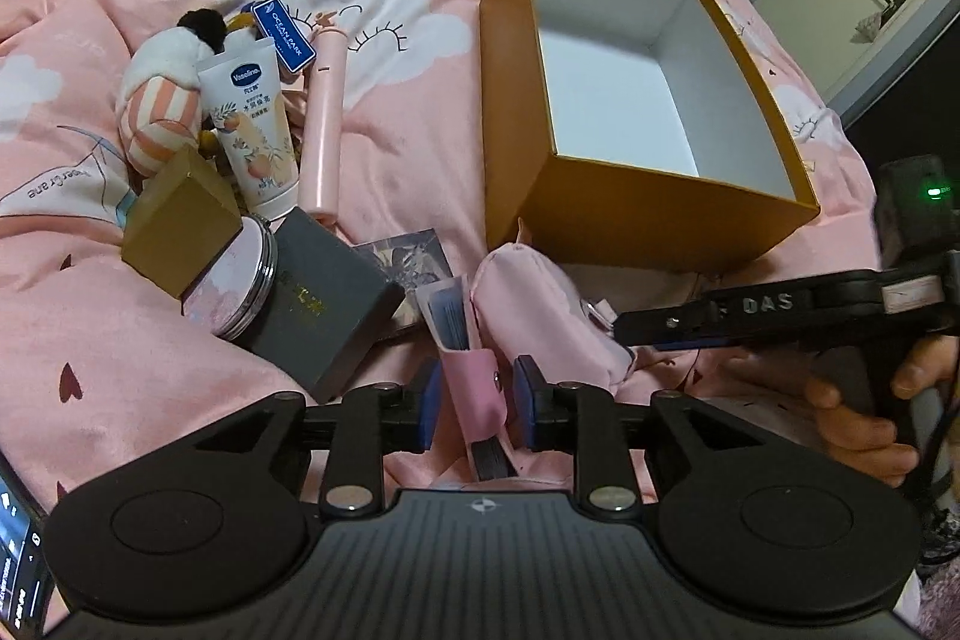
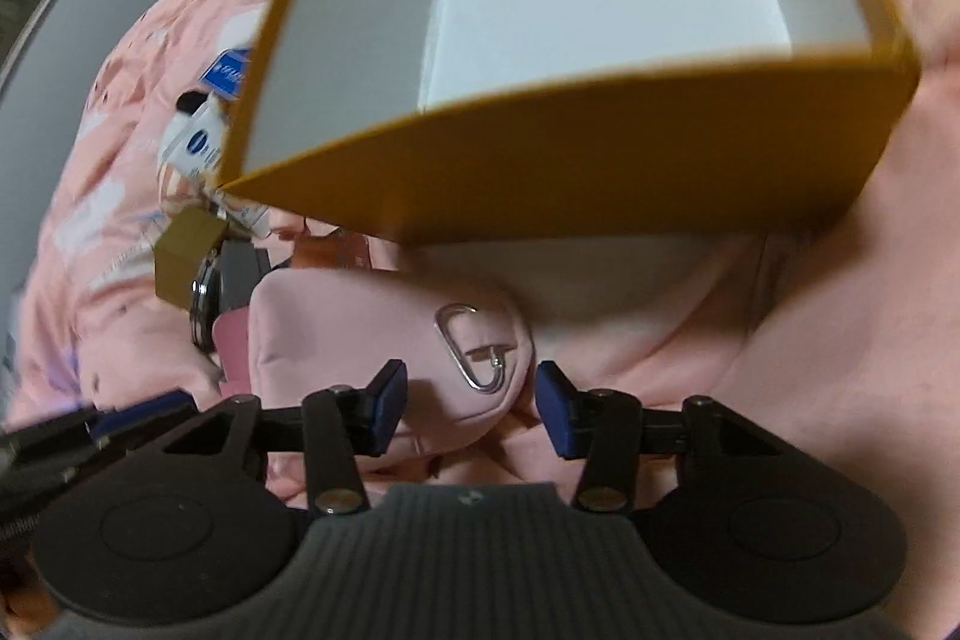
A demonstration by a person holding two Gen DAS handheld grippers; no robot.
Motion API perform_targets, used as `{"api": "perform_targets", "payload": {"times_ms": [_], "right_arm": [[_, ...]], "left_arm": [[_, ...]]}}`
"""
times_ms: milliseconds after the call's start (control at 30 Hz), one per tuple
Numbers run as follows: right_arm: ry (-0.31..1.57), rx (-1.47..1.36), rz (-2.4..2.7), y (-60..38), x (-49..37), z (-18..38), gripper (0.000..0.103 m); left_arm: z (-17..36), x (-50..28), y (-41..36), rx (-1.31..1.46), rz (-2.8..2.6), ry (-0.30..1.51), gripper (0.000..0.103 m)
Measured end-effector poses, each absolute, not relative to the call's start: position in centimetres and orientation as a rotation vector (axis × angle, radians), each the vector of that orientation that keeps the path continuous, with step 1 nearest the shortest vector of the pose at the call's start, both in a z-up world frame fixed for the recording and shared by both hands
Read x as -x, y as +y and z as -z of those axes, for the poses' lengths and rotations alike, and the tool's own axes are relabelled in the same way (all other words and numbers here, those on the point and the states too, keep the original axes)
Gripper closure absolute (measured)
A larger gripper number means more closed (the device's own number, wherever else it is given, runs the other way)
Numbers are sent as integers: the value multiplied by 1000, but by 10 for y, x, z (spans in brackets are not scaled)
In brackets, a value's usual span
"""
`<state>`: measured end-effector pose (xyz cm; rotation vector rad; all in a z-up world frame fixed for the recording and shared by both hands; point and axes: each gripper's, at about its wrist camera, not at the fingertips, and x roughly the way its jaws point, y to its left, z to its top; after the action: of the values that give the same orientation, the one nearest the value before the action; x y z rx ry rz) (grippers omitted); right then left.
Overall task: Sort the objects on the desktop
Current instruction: 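Lift the pink pouch with the right tool while the left tool lifts the card holder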
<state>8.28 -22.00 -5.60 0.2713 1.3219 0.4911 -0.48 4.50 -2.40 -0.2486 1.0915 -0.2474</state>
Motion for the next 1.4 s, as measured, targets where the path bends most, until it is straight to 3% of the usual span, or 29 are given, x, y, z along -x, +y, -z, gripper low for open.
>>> {"api": "perform_targets", "payload": {"times_ms": [300, 467, 600, 700, 933, 1100, 1267, 1400], "right_arm": [[1402, -410, -470, -221, -94, 95, 45], [1413, -462, -505, -223, -88, 94, 71], [1349, -424, -506, -222, -75, 73, 85], [1269, -385, -511, -225, -62, 45, 90], [1036, -2, -432, -206, -27, -13, 92], [859, 341, -423, -200, -14, -23, 92], [798, 479, -460, -188, -13, -13, 92], [764, 493, -458, -180, -13, -18, 92]], "left_arm": [[37, -4, 36, 224, 238, 1149, 71], [43, -6, 38, 230, 219, 1169, 67], [45, -7, 43, 253, 202, 1180, 67], [47, -12, 48, 271, 165, 1182, 67], [57, -27, 58, 342, 142, 1196, 66], [63, -37, 59, 352, 138, 1188, 66], [58, -35, 57, 369, 173, 1126, 83], [38, -26, 48, 296, 208, 996, 85]]}}
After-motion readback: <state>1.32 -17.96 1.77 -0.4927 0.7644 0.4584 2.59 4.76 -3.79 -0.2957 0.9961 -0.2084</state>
